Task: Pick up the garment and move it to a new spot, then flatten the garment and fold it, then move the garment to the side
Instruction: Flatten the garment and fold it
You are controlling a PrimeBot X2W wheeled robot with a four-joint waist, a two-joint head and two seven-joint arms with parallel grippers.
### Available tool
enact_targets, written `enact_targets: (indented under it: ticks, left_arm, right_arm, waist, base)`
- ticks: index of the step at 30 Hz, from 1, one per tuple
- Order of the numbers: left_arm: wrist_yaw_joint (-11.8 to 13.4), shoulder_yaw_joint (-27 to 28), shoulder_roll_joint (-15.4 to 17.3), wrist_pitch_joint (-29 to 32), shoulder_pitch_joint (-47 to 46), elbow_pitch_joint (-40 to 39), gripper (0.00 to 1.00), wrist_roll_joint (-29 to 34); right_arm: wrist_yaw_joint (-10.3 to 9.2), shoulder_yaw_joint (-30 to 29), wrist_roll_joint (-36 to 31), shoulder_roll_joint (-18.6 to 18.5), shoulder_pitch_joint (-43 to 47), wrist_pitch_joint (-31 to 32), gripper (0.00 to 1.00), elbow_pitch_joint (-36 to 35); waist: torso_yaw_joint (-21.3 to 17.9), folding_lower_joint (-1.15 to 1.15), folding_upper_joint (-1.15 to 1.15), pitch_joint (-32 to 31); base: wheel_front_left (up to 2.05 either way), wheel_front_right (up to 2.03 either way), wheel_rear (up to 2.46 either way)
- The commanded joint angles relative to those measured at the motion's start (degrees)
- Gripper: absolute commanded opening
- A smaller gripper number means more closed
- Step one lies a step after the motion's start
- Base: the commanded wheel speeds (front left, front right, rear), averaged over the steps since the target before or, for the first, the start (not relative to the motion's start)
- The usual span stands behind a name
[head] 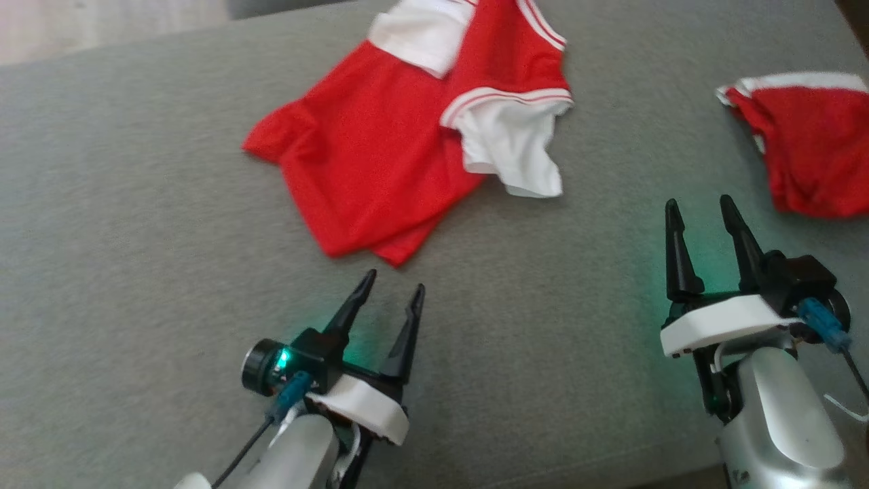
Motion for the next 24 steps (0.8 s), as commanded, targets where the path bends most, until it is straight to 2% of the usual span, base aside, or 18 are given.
enact_targets:
  ticks: [1, 7, 15, 16, 17, 18, 24]
  left_arm:
    - [0.43, 1.66, 0.02, -0.46, -2.14, -0.67, 1.0, -0.15]
    - [1.39, 3.78, 0.02, -0.46, -4.78, 2.77, 1.0, 0.2]
    - [1.2, 6.0, 0.02, -0.46, -6.52, 6.27, 1.0, 1.46]
    - [1.22, 6.22, 0.02, -0.46, -6.66, 6.51, 0.82, 1.49]
    - [1.21, 6.38, 0.02, -0.46, -6.76, 6.69, 0.34, 1.58]
    - [1.19, 6.62, 0.02, -0.46, -6.81, 6.62, 0.0, 1.49]
    - [1.73, 7.6, 0.02, -0.46, -5.68, 4.24, 0.0, 1.75]
  right_arm:
    - [-0.04, 1.41, 0.67, 0.35, -2.1, -0.45, 1.0, -2.07]
    - [-0.04, 2.17, 1.42, 0.49, -2.42, -0.45, 1.0, -3.05]
    - [-0.04, 3.27, 3.05, 0.57, -2.85, -0.45, 1.0, -3.44]
    - [-0.04, 3.41, 3.29, 0.57, -2.87, -0.45, 1.0, -3.44]
    - [-0.04, 3.53, 3.48, 0.57, -2.88, -0.45, 1.0, -3.45]
    - [-0.04, 3.58, 3.66, 0.57, -2.89, -0.45, 1.0, -3.45]
    - [-0.04, 3.66, 4.19, 0.58, -2.19, -0.45, 1.0, -3.16]
  waist:
    - [-2.26, 0.0, 0.0, 1.78]
    - [-4.75, 0.0, 0.0, 3.49]
    - [-6.22, 0.0, 0.0, 4.46]
    - [-6.28, 0.0, 0.0, 4.49]
    - [-6.32, 0.0, 0.0, 4.48]
    - [-6.31, 0.0, 0.0, 4.47]
    - [-5.06, 0.0, 0.0, 3.23]
  base:
    - [0.0, 0.0, 0.0]
    - [0.0, 0.0, 0.0]
    - [0.0, 0.0, 0.0]
    - [0.0, 0.0, 0.0]
    - [0.0, 0.0, 0.0]
    - [0.0, 0.0, 0.0]
    - [0.0, 0.0, 0.0]
